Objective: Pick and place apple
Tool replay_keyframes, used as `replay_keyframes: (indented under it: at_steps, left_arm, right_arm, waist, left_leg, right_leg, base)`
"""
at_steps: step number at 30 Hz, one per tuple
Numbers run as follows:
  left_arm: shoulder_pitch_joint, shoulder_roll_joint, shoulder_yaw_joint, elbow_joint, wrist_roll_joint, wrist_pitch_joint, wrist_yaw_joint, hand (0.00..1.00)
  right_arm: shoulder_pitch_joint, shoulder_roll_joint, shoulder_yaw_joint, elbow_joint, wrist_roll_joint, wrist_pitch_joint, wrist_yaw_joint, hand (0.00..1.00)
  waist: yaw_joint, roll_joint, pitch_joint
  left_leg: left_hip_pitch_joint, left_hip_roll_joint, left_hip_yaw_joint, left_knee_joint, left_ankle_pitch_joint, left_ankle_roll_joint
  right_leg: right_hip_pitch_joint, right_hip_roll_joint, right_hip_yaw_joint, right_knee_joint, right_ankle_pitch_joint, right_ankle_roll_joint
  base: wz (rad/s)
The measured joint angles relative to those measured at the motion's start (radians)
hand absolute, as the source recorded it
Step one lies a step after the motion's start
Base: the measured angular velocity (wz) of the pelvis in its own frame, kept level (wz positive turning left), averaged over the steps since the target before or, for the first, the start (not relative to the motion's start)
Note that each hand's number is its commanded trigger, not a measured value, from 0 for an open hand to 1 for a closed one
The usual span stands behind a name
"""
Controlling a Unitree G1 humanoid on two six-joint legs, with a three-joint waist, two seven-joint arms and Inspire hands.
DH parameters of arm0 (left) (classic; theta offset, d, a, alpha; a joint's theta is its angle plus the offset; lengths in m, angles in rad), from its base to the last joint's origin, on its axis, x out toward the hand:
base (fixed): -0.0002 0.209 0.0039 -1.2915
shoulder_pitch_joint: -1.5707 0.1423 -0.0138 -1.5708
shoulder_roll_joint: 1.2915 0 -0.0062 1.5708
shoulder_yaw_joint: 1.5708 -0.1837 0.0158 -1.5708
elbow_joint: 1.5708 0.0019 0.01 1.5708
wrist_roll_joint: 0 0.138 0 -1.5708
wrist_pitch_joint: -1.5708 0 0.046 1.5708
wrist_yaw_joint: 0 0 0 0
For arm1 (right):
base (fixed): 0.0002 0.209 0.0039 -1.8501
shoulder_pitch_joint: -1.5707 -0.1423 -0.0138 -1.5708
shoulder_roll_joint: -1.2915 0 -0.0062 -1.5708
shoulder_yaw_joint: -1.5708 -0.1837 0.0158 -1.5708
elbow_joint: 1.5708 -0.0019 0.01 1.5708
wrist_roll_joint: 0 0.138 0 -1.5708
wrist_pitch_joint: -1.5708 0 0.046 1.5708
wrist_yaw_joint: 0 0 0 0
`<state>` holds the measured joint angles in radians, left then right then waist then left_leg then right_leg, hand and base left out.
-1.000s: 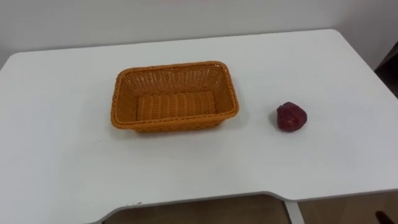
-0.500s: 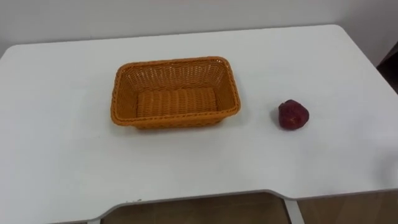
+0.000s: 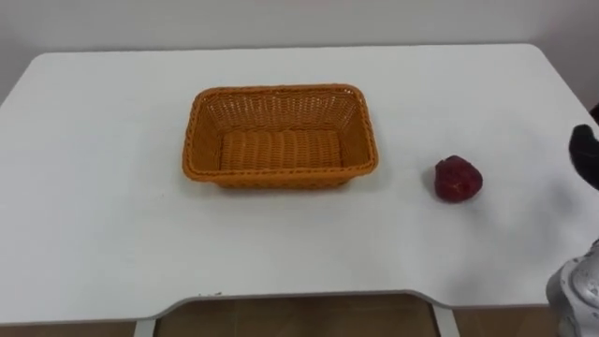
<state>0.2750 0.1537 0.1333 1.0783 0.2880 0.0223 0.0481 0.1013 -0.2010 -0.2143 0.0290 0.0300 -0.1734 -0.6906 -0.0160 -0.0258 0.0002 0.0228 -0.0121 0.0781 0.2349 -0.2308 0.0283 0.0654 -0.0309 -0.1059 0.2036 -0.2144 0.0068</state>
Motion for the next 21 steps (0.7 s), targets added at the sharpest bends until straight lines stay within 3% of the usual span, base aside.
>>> replay_keyframes:
  at_steps: [15,21]
  left_arm:
    - [0.001,0.019,-0.039,-0.017,0.009,0.000,-0.002,0.00]
    - [0.001,0.021,-0.039,-0.020,0.011,0.000,-0.028,0.00]
  right_arm:
    - [-0.001,-0.013,0.119,0.037,0.000,0.002,0.273,0.00]
    - [-0.001,-0.013,0.131,0.072,-0.019,0.003,0.349,0.00]
  waist:
    - [0.031,-0.013,-0.0034]
    - [0.039,-0.017,0.0027]
  left_leg:
    - [0.006,-0.001,-0.001,-0.001,0.000,0.000]
    - [0.005,0.000,-0.009,0.002,0.000,0.000]
  right_leg:
    - [0.007,-0.001,-0.003,-0.001,0.000,0.000]
    - [0.010,-0.002,-0.010,-0.001,0.001,-0.001]
  base:
    - [0.00]
    - [0.02]
